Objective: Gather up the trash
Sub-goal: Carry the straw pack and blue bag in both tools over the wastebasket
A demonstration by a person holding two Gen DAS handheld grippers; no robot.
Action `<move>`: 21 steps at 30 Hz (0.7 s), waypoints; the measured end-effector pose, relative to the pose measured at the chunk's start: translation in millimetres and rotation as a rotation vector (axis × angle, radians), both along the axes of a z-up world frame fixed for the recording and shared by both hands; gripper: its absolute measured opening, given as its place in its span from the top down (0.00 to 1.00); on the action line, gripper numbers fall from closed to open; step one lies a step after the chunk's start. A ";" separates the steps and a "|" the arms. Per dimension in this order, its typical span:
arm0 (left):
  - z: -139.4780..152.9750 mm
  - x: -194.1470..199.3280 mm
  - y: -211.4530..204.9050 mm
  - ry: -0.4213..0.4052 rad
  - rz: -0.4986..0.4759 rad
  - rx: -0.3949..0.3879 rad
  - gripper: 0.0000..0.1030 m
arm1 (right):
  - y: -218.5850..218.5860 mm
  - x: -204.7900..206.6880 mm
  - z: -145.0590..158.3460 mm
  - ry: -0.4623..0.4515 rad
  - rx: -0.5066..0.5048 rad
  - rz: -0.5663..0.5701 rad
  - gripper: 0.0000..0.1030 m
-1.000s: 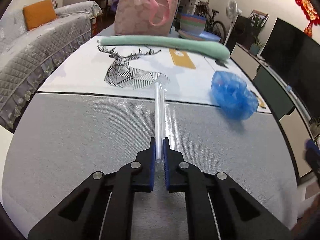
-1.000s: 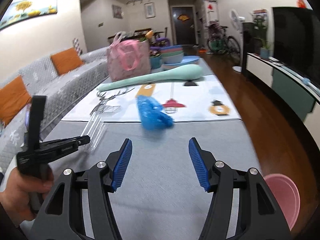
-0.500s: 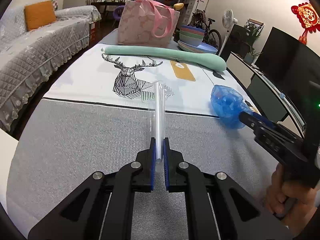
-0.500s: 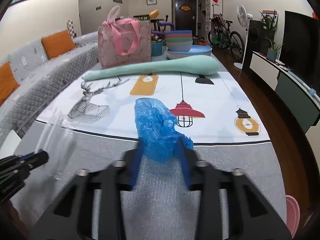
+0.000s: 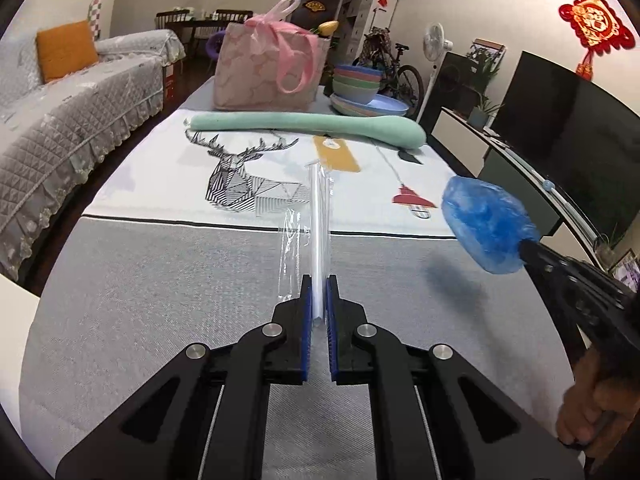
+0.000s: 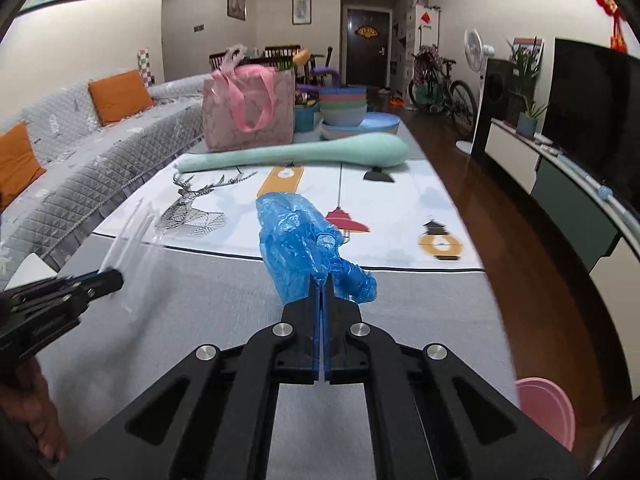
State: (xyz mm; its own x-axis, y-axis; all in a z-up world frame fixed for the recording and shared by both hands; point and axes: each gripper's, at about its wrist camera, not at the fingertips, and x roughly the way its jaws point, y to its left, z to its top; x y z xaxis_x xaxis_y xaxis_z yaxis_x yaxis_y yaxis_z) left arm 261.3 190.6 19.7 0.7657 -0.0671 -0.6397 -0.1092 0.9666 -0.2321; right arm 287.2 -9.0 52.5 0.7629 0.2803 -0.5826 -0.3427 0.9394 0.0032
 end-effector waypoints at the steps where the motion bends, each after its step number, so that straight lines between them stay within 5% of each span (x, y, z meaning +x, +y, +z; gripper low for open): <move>1: 2.8 -3.4 -3.8 -0.008 -0.007 0.005 0.94 | -5.0 -6.4 3.5 -0.007 0.000 -0.002 0.99; 13: 20.2 -37.6 -38.9 -0.057 -0.067 -0.001 0.94 | -77.9 -94.4 29.5 -0.079 0.010 -0.037 0.99; 21: 28.4 -60.7 -62.1 -0.084 -0.103 0.016 0.94 | -120.2 -112.2 -1.5 -0.089 0.025 -0.142 0.99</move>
State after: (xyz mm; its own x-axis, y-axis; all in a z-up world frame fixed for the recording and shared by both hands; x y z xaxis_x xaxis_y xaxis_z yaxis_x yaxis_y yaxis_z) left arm 200.6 128.5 48.2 0.8064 -0.1380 -0.5750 0.0097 0.9753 -0.2205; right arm 175.0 -129.2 51.0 0.8439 0.1800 -0.5054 -0.2069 0.9784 0.0031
